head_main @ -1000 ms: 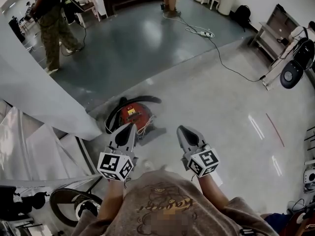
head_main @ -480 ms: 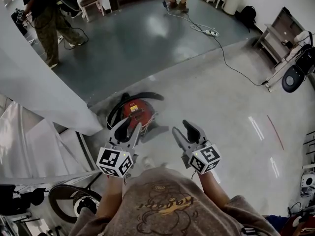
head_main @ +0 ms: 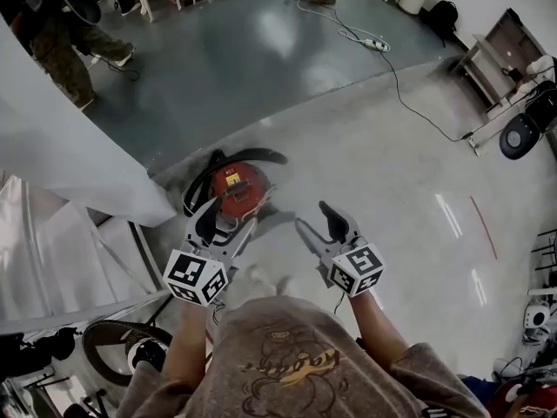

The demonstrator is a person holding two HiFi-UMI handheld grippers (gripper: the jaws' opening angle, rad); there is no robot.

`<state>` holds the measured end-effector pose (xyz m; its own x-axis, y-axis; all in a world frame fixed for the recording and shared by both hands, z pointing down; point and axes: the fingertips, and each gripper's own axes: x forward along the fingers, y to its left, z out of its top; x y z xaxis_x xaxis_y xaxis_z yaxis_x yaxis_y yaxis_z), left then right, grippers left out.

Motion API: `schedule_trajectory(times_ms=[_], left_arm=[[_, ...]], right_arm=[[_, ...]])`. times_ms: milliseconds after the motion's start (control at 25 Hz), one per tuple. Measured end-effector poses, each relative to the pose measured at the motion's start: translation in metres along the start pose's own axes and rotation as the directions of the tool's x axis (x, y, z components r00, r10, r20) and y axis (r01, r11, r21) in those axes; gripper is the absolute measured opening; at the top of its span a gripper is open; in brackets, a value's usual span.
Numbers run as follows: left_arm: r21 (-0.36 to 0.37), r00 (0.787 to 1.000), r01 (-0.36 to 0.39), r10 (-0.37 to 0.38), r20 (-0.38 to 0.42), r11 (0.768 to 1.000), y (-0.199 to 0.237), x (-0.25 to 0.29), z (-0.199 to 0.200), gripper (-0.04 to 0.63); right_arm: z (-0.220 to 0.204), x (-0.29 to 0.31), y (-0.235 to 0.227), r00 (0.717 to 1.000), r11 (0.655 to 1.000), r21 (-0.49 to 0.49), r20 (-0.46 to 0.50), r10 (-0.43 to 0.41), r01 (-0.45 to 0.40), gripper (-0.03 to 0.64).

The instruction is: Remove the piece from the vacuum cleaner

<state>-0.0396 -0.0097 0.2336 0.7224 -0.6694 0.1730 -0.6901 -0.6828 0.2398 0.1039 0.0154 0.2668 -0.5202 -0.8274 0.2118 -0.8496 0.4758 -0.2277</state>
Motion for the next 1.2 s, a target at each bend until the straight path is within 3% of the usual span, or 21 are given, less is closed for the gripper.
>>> schedule_trajectory(times_ms=[240,560,920,1200], left_arm=[[-0.04,0.997,-0.013,0.01,-0.074,0.999,0.027,0.024,-0.033,0.311],[-0.107,0.989,-0.022,0.006,-0.147,0.994,0.053,0.053,-0.105,0.31],[-0.126,0.976,-0.016,-0.012,-0.216,0.992,0.08,0.088,-0.199,0.311],[-0.124,0.952,-0.002,-0.036,-0.305,0.992,0.088,0.1,-0.278,0.31]], right_arm=[[-0.026,0.029,-0.019,0.994,0.998,0.01,-0.092,0.057,-0.056,0.249],[-0.097,0.062,-0.038,0.977,0.995,0.028,-0.193,0.096,-0.092,0.249],[-0.188,0.101,-0.053,0.954,0.989,0.076,-0.265,0.141,-0.125,0.249],[-0.254,0.12,-0.058,0.912,0.981,-0.013,-0.373,0.173,-0.191,0.247]])
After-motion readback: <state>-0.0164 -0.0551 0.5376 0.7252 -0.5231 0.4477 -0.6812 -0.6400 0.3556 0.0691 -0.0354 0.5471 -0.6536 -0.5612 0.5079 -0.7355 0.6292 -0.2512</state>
